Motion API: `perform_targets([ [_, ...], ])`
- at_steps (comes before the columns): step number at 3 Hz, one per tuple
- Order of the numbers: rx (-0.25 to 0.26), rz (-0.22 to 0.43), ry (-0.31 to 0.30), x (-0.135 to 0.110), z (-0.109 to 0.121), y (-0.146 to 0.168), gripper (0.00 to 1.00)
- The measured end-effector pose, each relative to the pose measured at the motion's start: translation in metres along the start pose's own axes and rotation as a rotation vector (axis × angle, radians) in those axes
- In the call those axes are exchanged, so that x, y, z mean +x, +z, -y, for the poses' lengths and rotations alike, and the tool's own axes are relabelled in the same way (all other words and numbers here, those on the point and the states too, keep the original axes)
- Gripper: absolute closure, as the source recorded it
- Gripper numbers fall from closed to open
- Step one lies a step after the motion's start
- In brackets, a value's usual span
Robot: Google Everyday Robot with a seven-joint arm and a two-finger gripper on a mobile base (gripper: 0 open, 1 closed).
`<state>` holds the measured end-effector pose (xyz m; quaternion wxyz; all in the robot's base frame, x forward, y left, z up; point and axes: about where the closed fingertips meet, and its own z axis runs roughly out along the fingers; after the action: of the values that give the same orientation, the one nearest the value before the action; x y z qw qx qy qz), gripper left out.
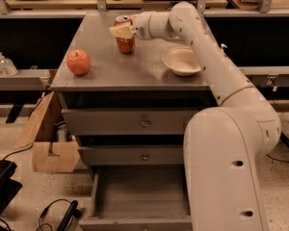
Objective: Place coke can into bottom drawer
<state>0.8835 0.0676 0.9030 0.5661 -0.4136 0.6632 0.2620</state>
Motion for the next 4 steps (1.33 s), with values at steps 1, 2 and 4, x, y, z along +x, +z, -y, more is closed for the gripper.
perform_targets([
  [1,-0.010,0.000,-0.012,-0.004,-0.005,0.003,1.00],
  [2,-0.033,0.001,-0.065,-0.025,-0.016,0.003,1.00],
  [4,-0.034,0.105,-0.160,-0.103,-0.070,-0.068,1.00],
])
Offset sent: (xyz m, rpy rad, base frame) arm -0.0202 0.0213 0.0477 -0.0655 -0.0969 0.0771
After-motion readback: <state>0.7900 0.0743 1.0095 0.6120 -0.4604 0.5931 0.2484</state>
